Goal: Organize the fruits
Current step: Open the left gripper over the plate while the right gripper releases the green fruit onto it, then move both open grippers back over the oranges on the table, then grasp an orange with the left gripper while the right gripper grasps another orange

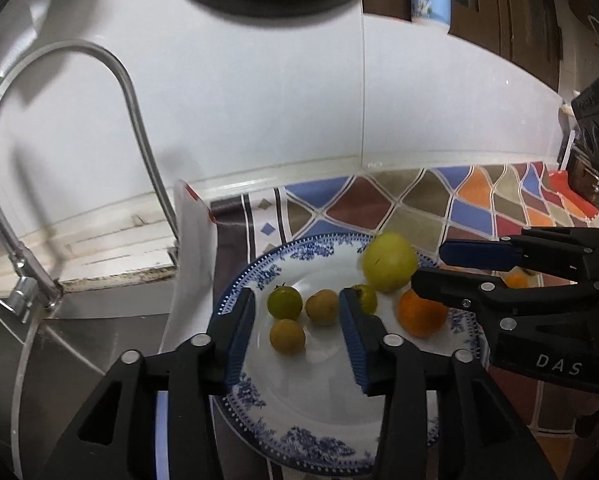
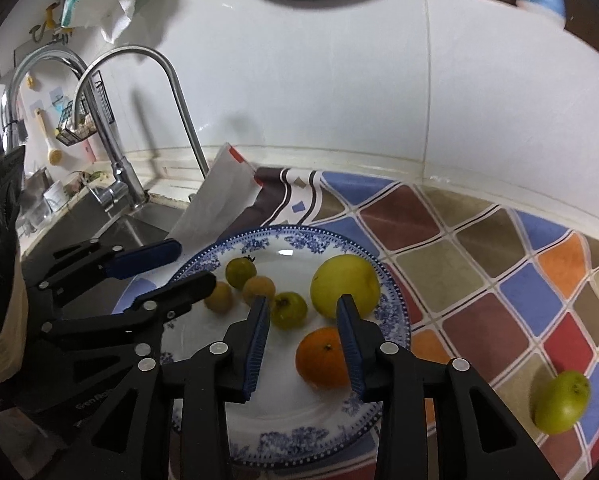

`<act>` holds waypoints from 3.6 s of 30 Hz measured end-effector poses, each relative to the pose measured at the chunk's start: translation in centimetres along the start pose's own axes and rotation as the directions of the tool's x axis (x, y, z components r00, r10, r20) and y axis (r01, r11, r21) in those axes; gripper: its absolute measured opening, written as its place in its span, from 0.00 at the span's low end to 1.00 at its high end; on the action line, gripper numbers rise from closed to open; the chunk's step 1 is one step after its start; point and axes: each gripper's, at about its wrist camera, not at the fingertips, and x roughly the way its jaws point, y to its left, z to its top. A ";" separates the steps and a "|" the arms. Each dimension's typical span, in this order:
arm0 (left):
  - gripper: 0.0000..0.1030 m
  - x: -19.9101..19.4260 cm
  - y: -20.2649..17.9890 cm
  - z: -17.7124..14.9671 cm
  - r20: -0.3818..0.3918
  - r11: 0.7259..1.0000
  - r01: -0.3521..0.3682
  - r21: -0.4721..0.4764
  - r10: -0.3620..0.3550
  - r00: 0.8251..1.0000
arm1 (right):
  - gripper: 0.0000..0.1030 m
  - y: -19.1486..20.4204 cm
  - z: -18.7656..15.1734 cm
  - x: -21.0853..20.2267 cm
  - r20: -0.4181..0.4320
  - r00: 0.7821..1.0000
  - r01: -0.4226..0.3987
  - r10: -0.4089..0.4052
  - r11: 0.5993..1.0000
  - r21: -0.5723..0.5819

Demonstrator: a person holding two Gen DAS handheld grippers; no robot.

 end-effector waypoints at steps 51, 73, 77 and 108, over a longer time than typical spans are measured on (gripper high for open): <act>0.97 -13.7 -15.6 -3.0 0.127 0.994 -0.099 -0.050 0.104 0.986 | 0.82 -7.1 -8.9 -21.5 0.168 0.953 0.244 -0.254 0.967 0.075; 0.87 -7.8 -18.1 -3.8 0.080 0.986 -0.067 0.150 0.055 0.995 | 0.82 -10.3 -11.4 -17.3 0.046 0.972 0.228 -0.230 0.973 0.043; 0.81 -5.5 -17.4 -3.0 0.061 0.985 -0.029 0.170 0.019 0.998 | 0.81 -10.5 -11.4 -15.0 0.004 0.976 0.217 -0.217 0.975 0.044; 0.41 5.5 -18.1 0.8 -0.136 0.960 0.276 0.055 -0.266 0.954 | 0.41 -13.0 -10.9 -8.5 -0.114 0.990 0.107 -0.087 0.978 0.179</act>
